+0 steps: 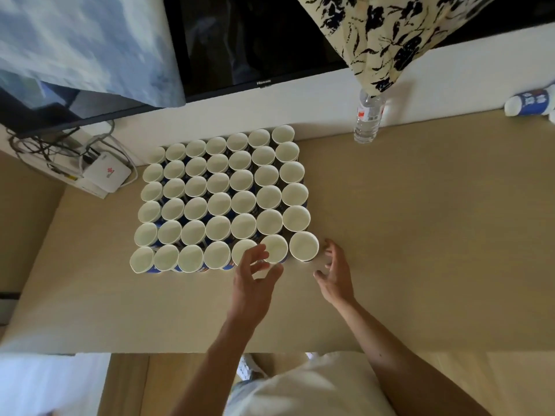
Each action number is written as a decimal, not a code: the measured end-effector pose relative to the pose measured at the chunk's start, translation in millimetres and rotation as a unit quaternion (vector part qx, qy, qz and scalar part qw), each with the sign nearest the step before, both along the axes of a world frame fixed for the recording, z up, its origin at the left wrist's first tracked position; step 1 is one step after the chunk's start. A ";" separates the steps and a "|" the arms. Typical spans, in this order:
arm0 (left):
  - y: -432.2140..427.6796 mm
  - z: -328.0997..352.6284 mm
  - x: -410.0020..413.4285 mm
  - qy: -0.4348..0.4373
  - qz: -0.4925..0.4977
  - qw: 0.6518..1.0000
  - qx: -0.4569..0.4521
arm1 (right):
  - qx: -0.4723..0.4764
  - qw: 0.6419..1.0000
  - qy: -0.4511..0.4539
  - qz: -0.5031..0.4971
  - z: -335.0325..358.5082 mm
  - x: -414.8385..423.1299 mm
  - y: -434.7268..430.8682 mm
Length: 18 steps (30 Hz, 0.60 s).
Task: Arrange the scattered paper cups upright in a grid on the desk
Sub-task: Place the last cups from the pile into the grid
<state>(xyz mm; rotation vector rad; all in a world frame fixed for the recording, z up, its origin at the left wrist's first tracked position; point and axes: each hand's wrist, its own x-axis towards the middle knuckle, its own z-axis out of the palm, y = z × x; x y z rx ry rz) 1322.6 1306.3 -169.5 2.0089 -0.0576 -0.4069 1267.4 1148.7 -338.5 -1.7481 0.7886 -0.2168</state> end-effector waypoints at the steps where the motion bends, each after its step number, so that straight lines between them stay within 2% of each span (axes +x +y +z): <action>1: -3.0 -0.5 -5.4 0.000 0.007 1.000 -0.003 | 0.002 1.000 -0.003 -0.008 1.5 -6.4 -1.7; 8: -20.8 16.5 -37.7 -0.043 0.000 0.999 -0.017 | 0.009 0.993 -0.055 -0.105 33.7 -26.0 -24.0; 18: -54.2 50.2 -103.1 -0.113 0.059 0.986 -0.105 | 0.044 0.985 -0.163 -0.024 138.7 -61.1 -54.8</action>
